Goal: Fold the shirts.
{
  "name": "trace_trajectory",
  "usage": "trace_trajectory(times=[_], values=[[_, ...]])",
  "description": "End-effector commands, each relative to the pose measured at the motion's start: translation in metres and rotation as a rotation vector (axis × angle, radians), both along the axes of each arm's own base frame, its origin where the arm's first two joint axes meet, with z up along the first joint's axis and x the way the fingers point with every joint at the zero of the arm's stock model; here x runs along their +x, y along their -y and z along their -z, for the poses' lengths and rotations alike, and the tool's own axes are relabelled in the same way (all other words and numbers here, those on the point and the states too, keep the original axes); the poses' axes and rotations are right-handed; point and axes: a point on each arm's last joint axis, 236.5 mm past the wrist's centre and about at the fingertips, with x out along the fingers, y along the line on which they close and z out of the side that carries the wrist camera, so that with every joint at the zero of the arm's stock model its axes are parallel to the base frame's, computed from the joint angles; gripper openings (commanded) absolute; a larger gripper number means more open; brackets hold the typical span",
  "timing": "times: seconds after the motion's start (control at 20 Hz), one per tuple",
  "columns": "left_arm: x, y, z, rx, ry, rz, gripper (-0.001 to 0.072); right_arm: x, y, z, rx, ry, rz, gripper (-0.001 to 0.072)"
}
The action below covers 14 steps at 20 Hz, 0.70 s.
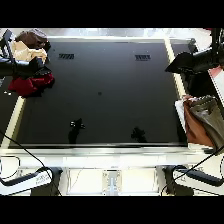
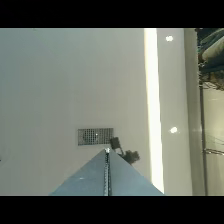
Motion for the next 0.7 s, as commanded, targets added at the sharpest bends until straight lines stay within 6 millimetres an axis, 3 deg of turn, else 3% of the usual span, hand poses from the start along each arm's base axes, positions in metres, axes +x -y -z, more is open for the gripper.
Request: trace_trajectory(times=[0.0,0.65], values=[[0.0,0.0,0.0003,0.0,-0.001,0.0,0.0013,-0.0101,-0.0007,0.0051,-0.006,-0.044,-0.019,0.031],[0.0021,-0.0014,-0.0002,0.003,0.007,-0.006,0.0013,-0.0113,-0.0004,0.0059,-0.01,-0.049,-0.022,0.031]])
